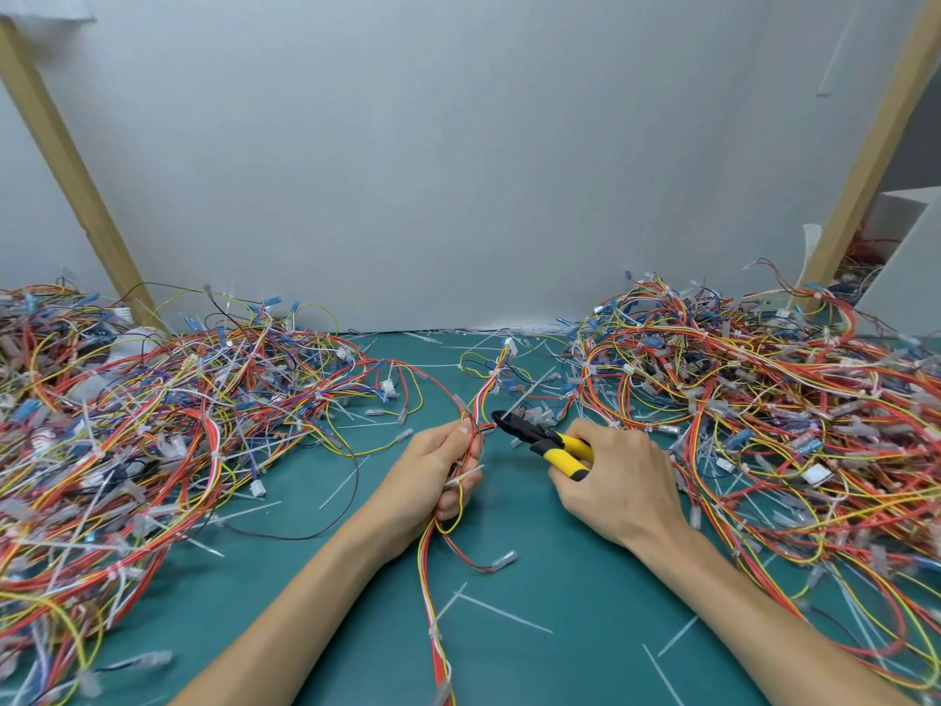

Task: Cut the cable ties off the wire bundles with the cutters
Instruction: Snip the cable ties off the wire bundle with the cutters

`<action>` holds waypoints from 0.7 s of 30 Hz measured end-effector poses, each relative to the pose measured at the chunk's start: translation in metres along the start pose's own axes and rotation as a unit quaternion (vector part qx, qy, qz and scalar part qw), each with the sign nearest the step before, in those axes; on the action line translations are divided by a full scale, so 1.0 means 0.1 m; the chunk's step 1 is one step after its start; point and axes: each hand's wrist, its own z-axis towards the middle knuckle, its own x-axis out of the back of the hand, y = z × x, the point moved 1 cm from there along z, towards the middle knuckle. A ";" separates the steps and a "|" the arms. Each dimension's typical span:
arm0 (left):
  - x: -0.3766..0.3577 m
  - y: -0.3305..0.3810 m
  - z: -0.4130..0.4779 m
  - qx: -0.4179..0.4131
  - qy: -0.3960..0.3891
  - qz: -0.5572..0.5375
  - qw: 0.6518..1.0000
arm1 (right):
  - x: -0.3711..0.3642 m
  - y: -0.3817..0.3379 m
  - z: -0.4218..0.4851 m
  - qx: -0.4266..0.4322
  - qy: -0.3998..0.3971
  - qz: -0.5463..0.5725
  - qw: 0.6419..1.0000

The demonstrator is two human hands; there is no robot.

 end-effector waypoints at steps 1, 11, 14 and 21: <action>0.00 0.00 0.00 0.000 0.000 0.000 1.000 | 0.00 0.00 0.00 0.001 0.001 0.001 1.000; 0.00 0.00 0.00 0.000 -0.002 -0.004 1.000 | 0.00 -0.01 0.00 0.015 0.004 -0.003 1.000; 0.00 0.00 0.00 0.009 -0.002 -0.021 1.000 | 0.01 -0.03 -0.01 0.030 0.011 -0.006 0.999; 0.00 0.01 0.00 0.017 -0.003 -0.053 0.998 | -0.01 -0.05 -0.03 0.048 0.020 -0.072 0.996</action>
